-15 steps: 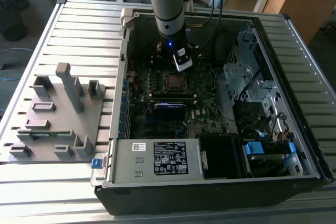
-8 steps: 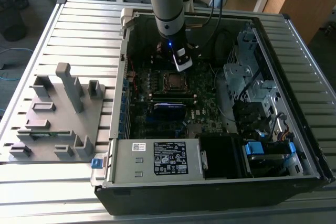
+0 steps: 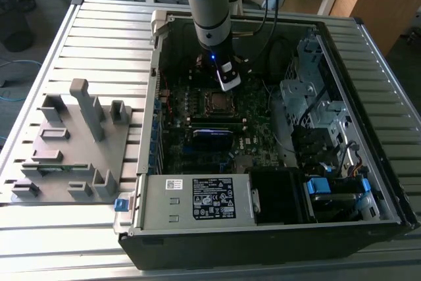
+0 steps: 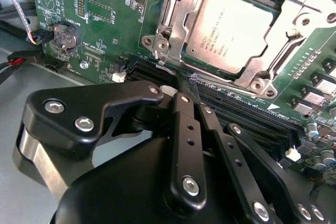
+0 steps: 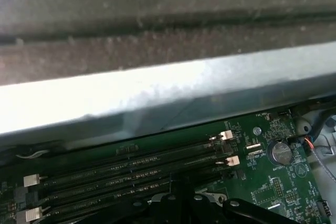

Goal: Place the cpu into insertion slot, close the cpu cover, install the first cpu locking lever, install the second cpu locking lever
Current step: 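Install the first cpu locking lever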

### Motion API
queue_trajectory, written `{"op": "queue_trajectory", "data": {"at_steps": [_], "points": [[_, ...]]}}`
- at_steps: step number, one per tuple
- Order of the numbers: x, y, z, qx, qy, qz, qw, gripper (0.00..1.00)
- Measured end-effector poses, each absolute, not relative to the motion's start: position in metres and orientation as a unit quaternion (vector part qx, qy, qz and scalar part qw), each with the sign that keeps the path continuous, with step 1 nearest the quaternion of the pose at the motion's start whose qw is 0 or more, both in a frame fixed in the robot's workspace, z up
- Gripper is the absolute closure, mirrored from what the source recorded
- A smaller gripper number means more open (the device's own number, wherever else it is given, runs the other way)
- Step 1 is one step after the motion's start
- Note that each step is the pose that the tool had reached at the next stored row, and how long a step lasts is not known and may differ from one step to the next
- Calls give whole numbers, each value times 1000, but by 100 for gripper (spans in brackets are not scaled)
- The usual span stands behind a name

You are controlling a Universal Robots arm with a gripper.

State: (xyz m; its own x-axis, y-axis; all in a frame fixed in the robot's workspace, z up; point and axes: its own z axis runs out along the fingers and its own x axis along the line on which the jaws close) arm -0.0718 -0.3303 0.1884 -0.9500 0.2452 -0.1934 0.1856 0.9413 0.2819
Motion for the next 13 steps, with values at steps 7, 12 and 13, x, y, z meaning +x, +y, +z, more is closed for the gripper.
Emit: {"op": "queue_trajectory", "data": {"at_steps": [7, 12, 13], "points": [[-72, -330, 193, 110, 979, 131, 114, 90], [-72, -329, 194, 110, 979, 131, 114, 90], [-72, -329, 194, 110, 979, 131, 114, 90]]}}
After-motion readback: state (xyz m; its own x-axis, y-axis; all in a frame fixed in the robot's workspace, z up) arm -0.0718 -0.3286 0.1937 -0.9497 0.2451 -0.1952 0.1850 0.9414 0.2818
